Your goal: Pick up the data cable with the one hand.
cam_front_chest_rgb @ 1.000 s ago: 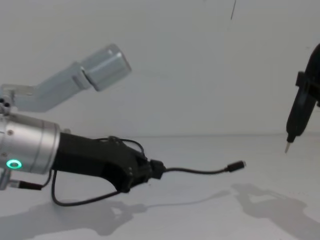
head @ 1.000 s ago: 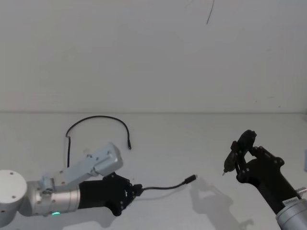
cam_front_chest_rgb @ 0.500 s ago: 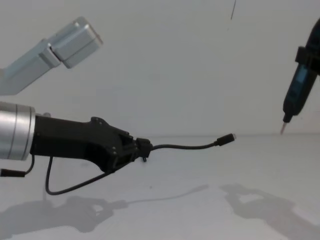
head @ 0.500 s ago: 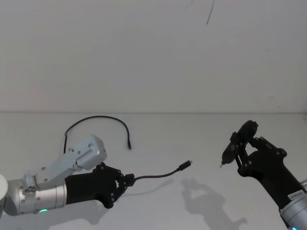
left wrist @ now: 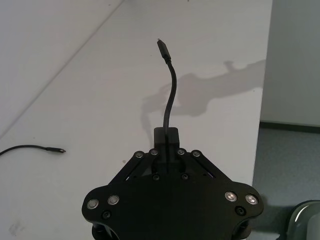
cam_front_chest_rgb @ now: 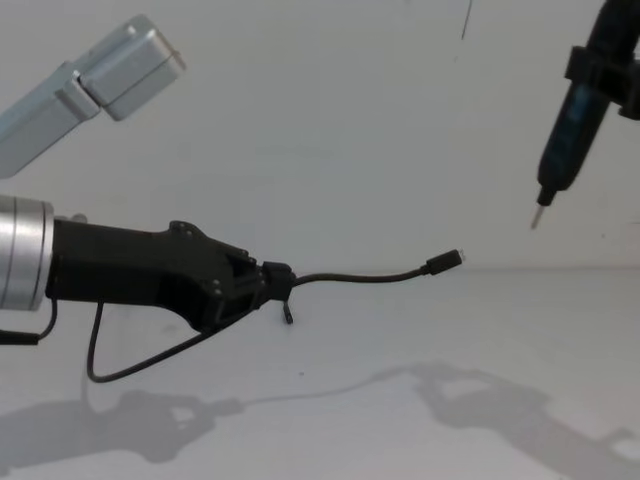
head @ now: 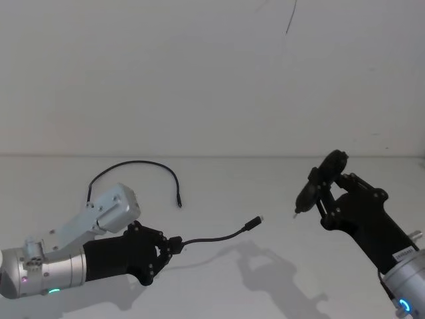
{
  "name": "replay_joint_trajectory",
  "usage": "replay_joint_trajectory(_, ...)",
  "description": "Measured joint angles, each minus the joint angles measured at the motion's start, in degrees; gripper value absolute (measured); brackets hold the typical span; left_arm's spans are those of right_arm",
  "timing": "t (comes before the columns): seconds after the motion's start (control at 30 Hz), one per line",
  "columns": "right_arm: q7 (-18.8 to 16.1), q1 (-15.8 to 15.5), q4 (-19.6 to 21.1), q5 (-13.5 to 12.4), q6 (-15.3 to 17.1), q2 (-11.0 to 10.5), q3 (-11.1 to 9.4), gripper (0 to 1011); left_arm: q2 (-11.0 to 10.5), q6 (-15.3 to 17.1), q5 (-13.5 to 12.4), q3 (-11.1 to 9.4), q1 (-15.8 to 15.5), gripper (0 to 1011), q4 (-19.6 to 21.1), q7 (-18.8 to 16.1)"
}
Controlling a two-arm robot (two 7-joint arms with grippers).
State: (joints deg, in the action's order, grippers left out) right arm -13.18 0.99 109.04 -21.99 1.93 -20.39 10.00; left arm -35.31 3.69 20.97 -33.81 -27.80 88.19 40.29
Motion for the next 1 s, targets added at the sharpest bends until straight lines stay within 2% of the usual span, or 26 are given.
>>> replay_joint_trajectory(0.53,-2.43,5.26,-6.24,-2.05,0.03,1.72,2.38,263,-0.26,-0.29,0.31,0.36,0.30,32,0.33,-0.13)
replay_joint_trajectory(1.0,-2.95,7.08,-8.77,-3.34,-0.30,2.23,3.31,263,-0.32,-0.35,0.38,0.45,0.36,32,0.41,-0.15)
